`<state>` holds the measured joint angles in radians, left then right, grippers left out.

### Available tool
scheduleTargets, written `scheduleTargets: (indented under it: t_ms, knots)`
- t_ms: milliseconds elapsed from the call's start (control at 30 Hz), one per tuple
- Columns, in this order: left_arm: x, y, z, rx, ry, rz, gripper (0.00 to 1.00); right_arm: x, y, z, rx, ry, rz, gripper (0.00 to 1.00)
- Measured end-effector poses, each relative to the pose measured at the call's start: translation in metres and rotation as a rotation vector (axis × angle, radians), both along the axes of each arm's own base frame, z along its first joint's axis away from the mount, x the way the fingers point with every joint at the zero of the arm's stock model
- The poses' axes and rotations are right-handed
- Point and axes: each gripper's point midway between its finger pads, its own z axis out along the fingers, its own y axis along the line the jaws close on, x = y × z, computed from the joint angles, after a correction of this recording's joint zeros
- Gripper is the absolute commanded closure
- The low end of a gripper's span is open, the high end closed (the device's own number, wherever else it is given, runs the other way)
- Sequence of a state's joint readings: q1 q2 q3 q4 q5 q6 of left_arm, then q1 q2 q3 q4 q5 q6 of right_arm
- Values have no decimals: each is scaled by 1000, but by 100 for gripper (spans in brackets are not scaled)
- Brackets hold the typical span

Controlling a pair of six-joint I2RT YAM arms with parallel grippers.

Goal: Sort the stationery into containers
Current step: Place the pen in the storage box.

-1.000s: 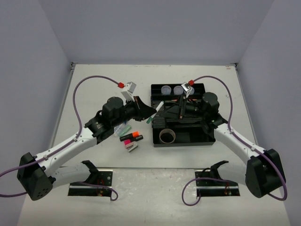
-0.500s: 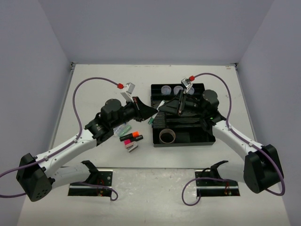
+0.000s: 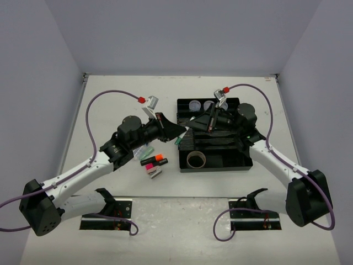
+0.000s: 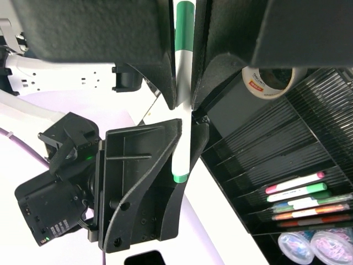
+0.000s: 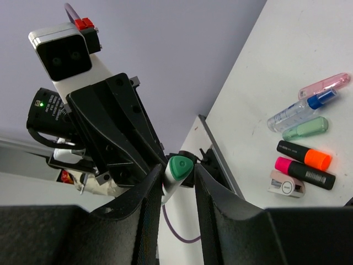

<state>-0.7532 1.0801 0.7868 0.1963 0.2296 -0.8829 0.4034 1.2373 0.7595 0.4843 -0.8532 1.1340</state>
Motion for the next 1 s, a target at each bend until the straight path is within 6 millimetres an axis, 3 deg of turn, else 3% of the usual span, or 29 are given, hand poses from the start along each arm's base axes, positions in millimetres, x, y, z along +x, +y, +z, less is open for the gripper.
scheduleTargets:
  t_ms: [100,167,200,300,367,433,533,667,767,867,1000]
  knots:
    - [0,0,0,-2,-1,-3,100,0,0,2,2,-5,0,97]
    - [0,0,0,-2,0,-1,99,0,0,4,4,-6,2,100]
    - [1,0,0,-2,-1,2,90,0,0,3,4,-4,1,100]
    - [3,1,-1,0,0,15,18,2,-1,1,-2,3,-5,100]
    - [4,3,-2,6,2,31,2,4,-3,1,-4,7,-17,100]
    - [6,7,-4,20,4,52,0,10,-8,0,-6,11,-41,100]
    - [10,24,-15,87,50,146,0,37,-30,-8,-21,51,-154,100]
    - [12,71,-18,179,81,343,0,102,-105,-46,-86,190,-520,100]
    - [4,103,-3,180,52,438,0,130,-153,-78,-146,298,-762,100]
    - [-7,134,15,170,10,516,0,143,-183,-108,-205,400,-939,100]
    - [-19,165,29,179,-23,596,0,150,-206,-150,-275,576,-1090,100]
